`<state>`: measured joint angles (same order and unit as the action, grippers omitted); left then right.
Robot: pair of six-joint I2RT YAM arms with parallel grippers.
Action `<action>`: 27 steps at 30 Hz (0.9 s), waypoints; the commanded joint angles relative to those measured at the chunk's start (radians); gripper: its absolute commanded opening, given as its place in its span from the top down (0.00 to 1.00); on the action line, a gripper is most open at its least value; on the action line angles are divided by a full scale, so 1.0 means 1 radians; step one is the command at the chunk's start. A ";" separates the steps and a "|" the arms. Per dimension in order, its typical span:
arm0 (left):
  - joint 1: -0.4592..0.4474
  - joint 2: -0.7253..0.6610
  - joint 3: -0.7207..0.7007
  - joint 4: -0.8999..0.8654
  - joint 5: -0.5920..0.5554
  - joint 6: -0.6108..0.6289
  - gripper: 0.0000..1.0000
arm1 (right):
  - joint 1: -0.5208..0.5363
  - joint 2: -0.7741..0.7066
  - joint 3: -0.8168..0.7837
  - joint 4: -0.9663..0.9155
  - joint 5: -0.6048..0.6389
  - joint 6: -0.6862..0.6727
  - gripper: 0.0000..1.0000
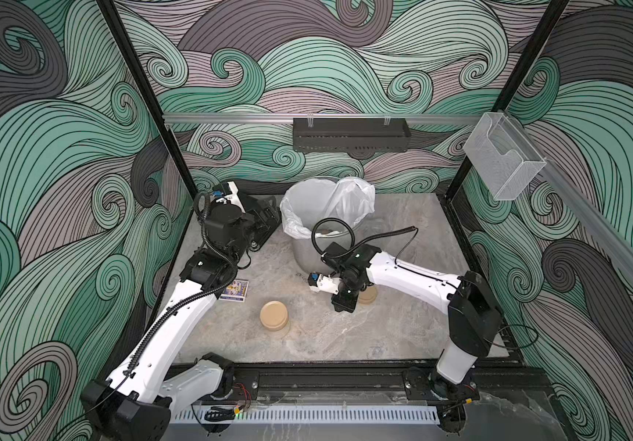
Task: Empty moldy rice from jars
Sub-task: Place the jar at the center of the board.
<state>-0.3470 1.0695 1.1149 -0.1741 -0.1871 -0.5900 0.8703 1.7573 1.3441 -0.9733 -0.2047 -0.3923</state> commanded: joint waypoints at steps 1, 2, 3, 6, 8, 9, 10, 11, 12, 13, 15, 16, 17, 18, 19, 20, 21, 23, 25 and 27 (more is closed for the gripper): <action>0.011 -0.009 0.002 -0.004 -0.007 0.015 0.01 | -0.002 0.017 0.030 0.011 0.015 -0.020 1.00; 0.013 -0.009 0.002 -0.005 -0.006 0.015 0.01 | -0.003 0.023 0.028 0.010 0.017 -0.020 0.99; 0.011 -0.009 0.001 -0.005 -0.008 0.016 0.01 | -0.003 0.030 0.029 0.011 0.018 -0.020 0.98; 0.013 -0.009 0.000 -0.007 -0.006 0.017 0.02 | -0.004 0.042 0.030 0.013 0.027 -0.019 0.97; 0.014 -0.009 -0.001 -0.007 -0.007 0.018 0.01 | -0.005 0.046 0.031 0.021 0.031 -0.017 0.97; 0.014 -0.009 -0.001 -0.008 -0.008 0.018 0.01 | -0.007 0.049 0.033 0.023 0.031 -0.017 0.97; 0.014 -0.009 -0.003 -0.007 -0.007 0.018 0.01 | -0.008 0.052 0.035 0.025 0.033 -0.017 0.96; 0.016 -0.009 -0.003 -0.008 -0.007 0.016 0.01 | -0.009 0.056 0.040 0.025 0.033 -0.017 0.96; 0.017 -0.008 -0.003 -0.008 -0.006 0.016 0.01 | -0.010 0.061 0.043 0.025 0.034 -0.017 0.95; 0.016 -0.009 -0.003 -0.007 -0.005 0.015 0.01 | -0.011 0.065 0.047 0.025 0.036 -0.017 0.94; 0.017 -0.009 -0.004 -0.008 -0.006 0.015 0.01 | -0.013 0.074 0.052 0.024 0.036 -0.018 0.91; 0.019 -0.009 -0.003 -0.008 -0.006 0.016 0.02 | -0.013 0.076 0.055 0.025 0.036 -0.018 0.89; 0.018 -0.009 -0.003 -0.008 -0.006 0.017 0.01 | -0.013 0.079 0.056 0.025 0.037 -0.019 0.86; 0.019 -0.009 -0.004 -0.010 -0.006 0.018 0.01 | -0.013 0.082 0.058 0.026 0.039 -0.019 0.84; 0.020 -0.009 -0.005 -0.010 -0.005 0.018 0.01 | -0.013 0.084 0.057 0.025 0.043 -0.017 0.82; 0.020 -0.008 -0.004 -0.010 -0.006 0.018 0.01 | -0.013 0.086 0.059 0.025 0.046 -0.017 0.79; 0.019 -0.009 -0.004 -0.010 -0.006 0.016 0.01 | -0.013 0.086 0.058 0.025 0.048 -0.016 0.78; 0.021 -0.009 -0.005 -0.010 -0.003 0.016 0.01 | -0.013 0.082 0.060 0.025 0.054 -0.013 0.75; 0.020 -0.009 -0.006 -0.010 -0.002 0.014 0.01 | -0.013 0.078 0.060 0.027 0.055 -0.011 0.72; 0.021 -0.008 -0.006 -0.011 0.001 0.013 0.01 | -0.013 0.071 0.064 0.024 0.055 -0.011 0.68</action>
<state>-0.3359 1.0695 1.1099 -0.1772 -0.1867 -0.5865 0.8608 1.8324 1.3907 -0.9333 -0.1570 -0.3981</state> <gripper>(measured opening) 0.986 0.307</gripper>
